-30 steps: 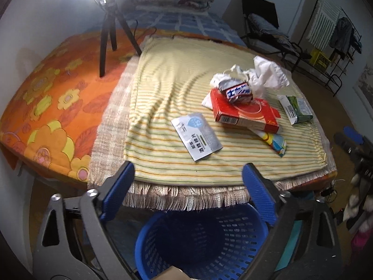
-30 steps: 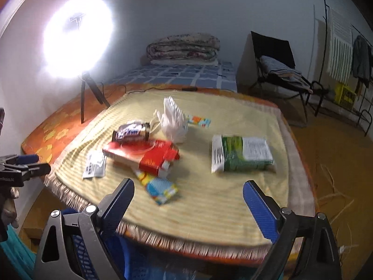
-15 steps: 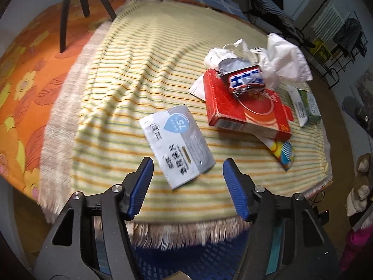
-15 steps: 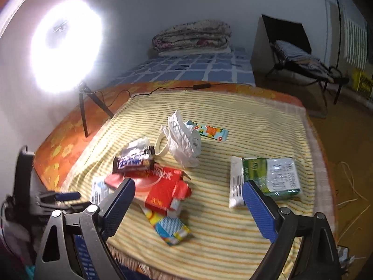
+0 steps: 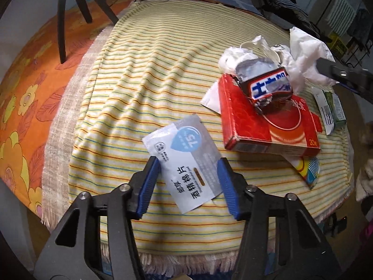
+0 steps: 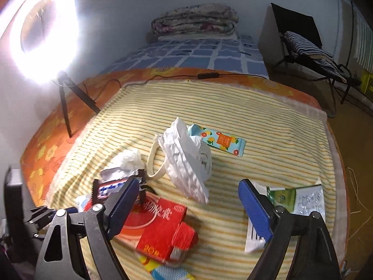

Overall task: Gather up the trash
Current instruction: 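Close the left tool on the white wipe packet while the right tool grasps the white wristband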

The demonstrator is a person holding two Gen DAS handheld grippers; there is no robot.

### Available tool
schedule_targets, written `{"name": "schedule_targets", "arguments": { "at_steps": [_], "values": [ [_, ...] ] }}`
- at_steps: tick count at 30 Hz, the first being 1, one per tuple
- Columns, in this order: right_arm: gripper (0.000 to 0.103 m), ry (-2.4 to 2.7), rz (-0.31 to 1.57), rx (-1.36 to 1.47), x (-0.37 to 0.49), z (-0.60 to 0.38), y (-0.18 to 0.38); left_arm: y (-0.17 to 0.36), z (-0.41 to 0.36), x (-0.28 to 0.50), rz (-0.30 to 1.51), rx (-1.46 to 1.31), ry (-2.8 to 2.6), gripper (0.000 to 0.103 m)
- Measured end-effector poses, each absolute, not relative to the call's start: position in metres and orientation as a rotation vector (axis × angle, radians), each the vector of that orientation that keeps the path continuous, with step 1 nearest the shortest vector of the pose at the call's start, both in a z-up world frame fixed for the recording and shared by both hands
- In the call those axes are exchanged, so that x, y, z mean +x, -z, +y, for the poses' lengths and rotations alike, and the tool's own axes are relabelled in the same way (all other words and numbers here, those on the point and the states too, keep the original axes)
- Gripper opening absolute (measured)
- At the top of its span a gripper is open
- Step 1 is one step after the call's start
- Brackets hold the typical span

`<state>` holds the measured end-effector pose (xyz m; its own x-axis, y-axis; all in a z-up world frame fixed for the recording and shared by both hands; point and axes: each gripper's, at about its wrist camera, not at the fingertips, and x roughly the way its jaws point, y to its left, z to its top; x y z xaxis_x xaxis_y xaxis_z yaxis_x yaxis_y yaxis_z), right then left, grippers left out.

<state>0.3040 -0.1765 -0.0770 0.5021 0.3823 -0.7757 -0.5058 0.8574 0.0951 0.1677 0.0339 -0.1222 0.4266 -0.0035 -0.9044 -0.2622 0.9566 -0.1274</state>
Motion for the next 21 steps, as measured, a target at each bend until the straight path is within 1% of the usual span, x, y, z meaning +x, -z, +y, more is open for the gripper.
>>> {"name": "schedule_targets", "arguments": {
  "at_steps": [2,3,4,5,6,7,8,9,11,15,16,17,18,20,21],
  "values": [
    [0.080,-0.530,0.918,-0.137,0.313,-0.174,0.084,0.120,0.037,0.168,1.113,-0.259,-0.170,0.041],
    [0.079,-0.528,0.931,-0.125,0.318,-0.173,0.087,0.119,0.041,0.167,1.111,-0.263,-0.169,0.039],
    [0.075,-0.527,0.943,-0.117,0.322,-0.171,0.090,0.118,0.044,0.168,1.109,-0.270,-0.166,0.038],
    [0.067,-0.525,0.950,-0.114,0.326,-0.169,0.092,0.117,0.049,0.168,1.105,-0.276,-0.165,0.034],
    [0.062,-0.525,0.959,-0.110,0.329,-0.168,0.095,0.116,0.051,0.168,1.100,-0.278,-0.166,0.029],
    [0.052,-0.529,0.968,-0.103,0.332,-0.167,0.097,0.116,0.053,0.168,1.095,-0.276,-0.166,0.026],
    [0.038,-0.535,0.975,-0.096,0.333,-0.167,0.098,0.115,0.055,0.169,1.090,-0.275,-0.167,0.019],
    [0.033,-0.545,0.983,-0.084,0.334,-0.167,0.099,0.117,0.057,0.170,1.087,-0.276,-0.165,0.016],
    [0.027,-0.553,0.983,-0.060,0.335,-0.170,0.099,0.118,0.062,0.172,1.084,-0.289,-0.158,0.016],
    [0.019,-0.545,0.968,-0.096,0.332,-0.171,0.097,0.119,0.064,0.169,1.078,-0.299,-0.157,0.016],
    [0.018,-0.545,0.963,-0.117,0.331,-0.170,0.095,0.119,0.065,0.169,1.081,-0.310,-0.155,0.017],
    [0.015,-0.543,0.956,-0.142,0.330,-0.171,0.094,0.120,0.066,0.168,1.087,-0.320,-0.148,0.030],
    [0.015,-0.537,0.950,-0.176,0.329,-0.171,0.092,0.119,0.067,0.162,1.087,-0.328,-0.142,0.050],
    [0.012,-0.523,0.934,-0.236,0.327,-0.172,0.088,0.118,0.064,0.159,1.078,-0.333,-0.148,0.066],
    [0.011,-0.510,0.923,-0.267,0.326,-0.174,0.086,0.117,0.061,0.159,1.075,-0.328,-0.148,0.067]
  ]
}}
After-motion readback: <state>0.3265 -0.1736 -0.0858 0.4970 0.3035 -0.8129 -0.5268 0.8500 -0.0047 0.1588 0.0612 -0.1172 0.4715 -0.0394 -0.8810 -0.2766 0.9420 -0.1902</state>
